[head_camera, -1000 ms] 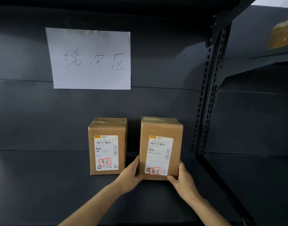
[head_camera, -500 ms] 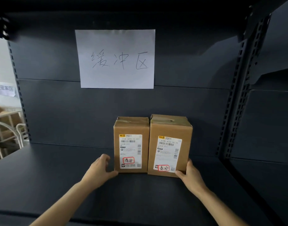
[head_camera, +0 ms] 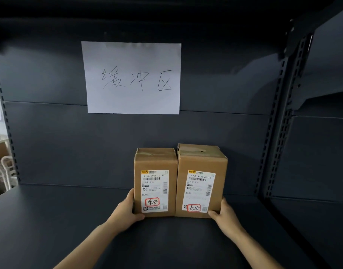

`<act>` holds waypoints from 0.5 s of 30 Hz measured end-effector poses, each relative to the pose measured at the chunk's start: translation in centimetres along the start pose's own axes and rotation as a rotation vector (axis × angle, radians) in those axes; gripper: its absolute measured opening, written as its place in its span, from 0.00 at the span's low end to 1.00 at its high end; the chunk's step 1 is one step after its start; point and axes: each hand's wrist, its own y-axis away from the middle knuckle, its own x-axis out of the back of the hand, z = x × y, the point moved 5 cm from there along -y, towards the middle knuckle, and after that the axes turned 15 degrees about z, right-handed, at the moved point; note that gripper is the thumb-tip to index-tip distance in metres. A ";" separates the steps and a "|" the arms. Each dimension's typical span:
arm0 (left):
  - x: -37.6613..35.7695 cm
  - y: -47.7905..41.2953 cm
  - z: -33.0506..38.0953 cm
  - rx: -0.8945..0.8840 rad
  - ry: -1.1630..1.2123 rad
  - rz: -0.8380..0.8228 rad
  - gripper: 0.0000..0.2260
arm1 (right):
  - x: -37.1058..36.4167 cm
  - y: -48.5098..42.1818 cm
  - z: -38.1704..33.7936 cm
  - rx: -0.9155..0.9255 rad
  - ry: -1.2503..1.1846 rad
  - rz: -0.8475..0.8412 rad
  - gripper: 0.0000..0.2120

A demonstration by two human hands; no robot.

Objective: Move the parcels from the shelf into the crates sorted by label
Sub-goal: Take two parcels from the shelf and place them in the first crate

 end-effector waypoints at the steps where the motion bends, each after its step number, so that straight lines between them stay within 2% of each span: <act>1: 0.0 0.1 -0.1 0.000 0.009 0.002 0.39 | 0.1 0.1 0.0 -0.003 -0.006 -0.005 0.27; 8: 1.3 1.7 -0.8 -0.010 0.114 0.007 0.33 | 1.5 1.9 -0.6 0.065 -0.056 -0.050 0.22; 15: 3.1 5.0 0.4 -0.029 0.257 0.039 0.22 | 3.4 3.2 -2.5 0.155 -0.169 -0.015 0.21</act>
